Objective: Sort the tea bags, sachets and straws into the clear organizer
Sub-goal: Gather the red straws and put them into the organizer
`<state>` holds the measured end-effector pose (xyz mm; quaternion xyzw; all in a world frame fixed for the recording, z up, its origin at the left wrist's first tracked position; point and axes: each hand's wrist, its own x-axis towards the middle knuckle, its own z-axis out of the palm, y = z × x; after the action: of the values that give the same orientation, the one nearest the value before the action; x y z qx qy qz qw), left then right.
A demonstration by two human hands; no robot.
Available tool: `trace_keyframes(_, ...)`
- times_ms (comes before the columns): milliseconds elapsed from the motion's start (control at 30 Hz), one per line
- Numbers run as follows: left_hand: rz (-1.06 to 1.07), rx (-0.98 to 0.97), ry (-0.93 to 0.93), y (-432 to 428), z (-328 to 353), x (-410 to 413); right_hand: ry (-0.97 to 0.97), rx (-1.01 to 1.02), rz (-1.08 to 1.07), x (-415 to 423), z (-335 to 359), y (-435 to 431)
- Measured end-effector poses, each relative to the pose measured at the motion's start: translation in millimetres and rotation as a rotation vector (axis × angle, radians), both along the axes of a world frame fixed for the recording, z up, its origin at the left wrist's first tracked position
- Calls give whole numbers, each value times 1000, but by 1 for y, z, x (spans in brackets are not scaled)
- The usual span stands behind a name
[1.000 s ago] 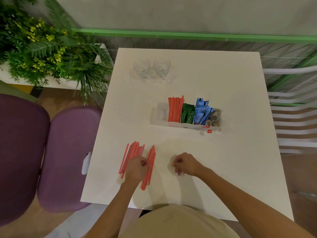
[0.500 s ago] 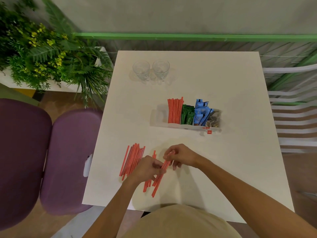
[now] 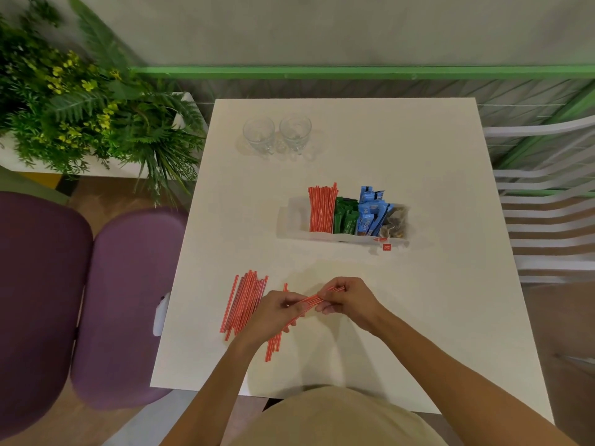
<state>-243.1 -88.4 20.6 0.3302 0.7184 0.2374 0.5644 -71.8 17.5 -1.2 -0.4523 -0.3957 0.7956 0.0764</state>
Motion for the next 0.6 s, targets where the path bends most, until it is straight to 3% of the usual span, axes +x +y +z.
trace_keyframes(100,44,12,-8,0,2,0,15,-1,-74,2,0,-6)
trace_keyframes(267,371,117,-4,3,8,6,53,-27,-210,-1,5,-9)
trace_keyframes(400,569,146,55,3,13,11,53,-18,-199,-4,12,-9)
trace_keyframes(600,481,134,79,4,13,8,20,32,32,-5,17,-10)
